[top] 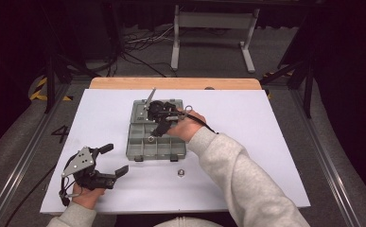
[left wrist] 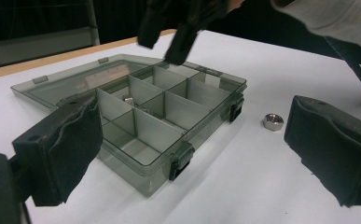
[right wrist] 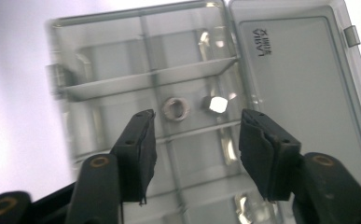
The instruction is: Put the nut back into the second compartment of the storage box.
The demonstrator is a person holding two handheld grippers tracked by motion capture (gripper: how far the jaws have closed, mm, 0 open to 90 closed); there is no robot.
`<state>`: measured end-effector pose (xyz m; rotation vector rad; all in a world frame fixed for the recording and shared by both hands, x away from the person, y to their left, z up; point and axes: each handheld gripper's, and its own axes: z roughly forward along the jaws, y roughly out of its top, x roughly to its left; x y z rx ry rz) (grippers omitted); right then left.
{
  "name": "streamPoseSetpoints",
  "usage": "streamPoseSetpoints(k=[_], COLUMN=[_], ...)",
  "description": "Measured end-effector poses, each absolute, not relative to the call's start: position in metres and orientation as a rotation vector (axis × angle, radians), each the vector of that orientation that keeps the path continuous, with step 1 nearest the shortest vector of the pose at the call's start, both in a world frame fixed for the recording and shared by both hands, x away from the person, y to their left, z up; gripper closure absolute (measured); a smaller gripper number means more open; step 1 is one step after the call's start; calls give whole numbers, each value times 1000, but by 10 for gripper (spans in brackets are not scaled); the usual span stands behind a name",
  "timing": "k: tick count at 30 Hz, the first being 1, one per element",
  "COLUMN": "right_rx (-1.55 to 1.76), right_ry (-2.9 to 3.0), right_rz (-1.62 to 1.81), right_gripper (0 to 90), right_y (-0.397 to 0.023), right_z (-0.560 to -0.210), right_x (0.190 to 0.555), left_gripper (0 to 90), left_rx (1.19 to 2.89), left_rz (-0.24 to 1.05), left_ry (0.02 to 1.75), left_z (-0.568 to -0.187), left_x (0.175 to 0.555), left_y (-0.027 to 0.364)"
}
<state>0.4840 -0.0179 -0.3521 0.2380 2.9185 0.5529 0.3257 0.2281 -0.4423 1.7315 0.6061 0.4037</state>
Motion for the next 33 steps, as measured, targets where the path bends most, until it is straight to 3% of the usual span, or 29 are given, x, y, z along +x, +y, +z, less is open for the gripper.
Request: streamPoseSetpoints(k=[3,12,20,33], right_rx=[211,155,136,138], right_ry=[2913,2925,2958,3020], right_rz=[555,541,498,445], right_gripper=[399,380,371,377], right_y=[-25,-51,-71,-78], right_z=[-343,-337,-355,-393], right_x=[471,432,406,393], left_gripper=[52,51,51,50], left_rx=[1729,1739,1736,1729], left_rz=[402,401,405,408], left_ry=[608,605,605,605], left_z=[-442,-442,-442,-442], left_x=[326,326,326,326], left_y=[227,226,226,226])
